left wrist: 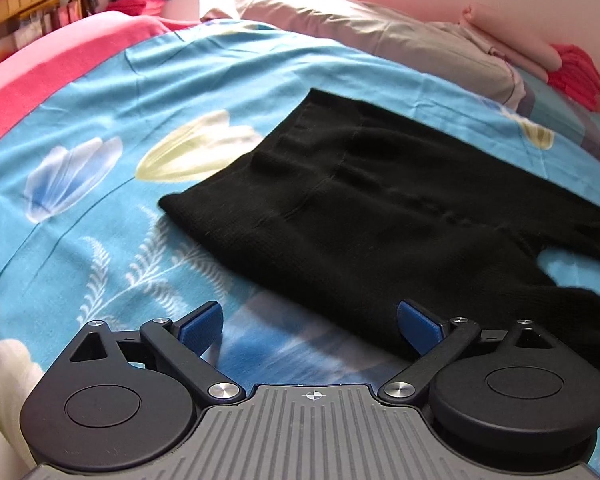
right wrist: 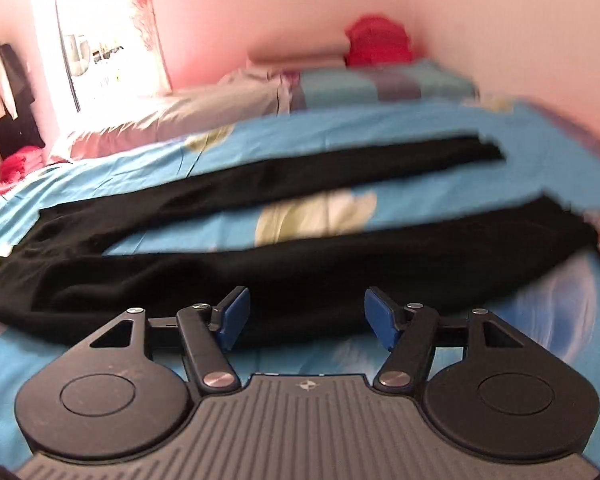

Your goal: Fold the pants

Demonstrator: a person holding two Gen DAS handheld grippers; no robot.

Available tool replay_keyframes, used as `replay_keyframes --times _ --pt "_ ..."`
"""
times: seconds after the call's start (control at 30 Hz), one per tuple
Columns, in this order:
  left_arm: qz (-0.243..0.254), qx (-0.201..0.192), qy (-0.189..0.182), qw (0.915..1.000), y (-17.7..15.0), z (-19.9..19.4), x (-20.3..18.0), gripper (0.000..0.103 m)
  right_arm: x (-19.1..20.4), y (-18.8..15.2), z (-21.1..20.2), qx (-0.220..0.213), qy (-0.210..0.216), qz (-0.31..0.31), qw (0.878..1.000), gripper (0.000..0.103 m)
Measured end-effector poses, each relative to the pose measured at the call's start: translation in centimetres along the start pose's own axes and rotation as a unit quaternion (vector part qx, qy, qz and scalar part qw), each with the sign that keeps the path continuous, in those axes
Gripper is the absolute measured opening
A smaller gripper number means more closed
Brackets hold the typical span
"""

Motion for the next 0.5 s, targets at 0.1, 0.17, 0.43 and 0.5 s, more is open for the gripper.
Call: replay_keyframes --times 0.1,0.17,0.43,0.5 --pt "0.007 -0.009 -0.002 0.9999 0.6 0.3 -1.4 0.103 -0.2 0.2 1.8 -0.009 -0.017 -0.023 1.000 0.069" --pt "0.014 -0.005 -0.003 0.9999 0.7 1.4 -2.1 0.103 -1.4 -0.1 3.6 0.025 -0.031 -0.017 0.999 0.067" --pt "0.033 0.016 0.037 0.9987 -0.1 2.3 -2.0 0.103 -7.4 -1.6 -0.5 0.044 -0.076 0.051 0.995 0.073" --pt "0.024 0.023 0.039 0.9987 0.2 2.0 -1.9 0.103 -8.2 -2.1 -1.6 0.041 -0.073 0.073 0.994 0.073"
Point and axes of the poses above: each gripper's, at about its wrist camera, not at the fingertips, and z roughly the way its jaws point, x to its left, y to its top, the point moved 3 cm from there along z, roughly the way its jaws point, and after that the axes turned 6 degrees about -y, right-handed, at the moved point
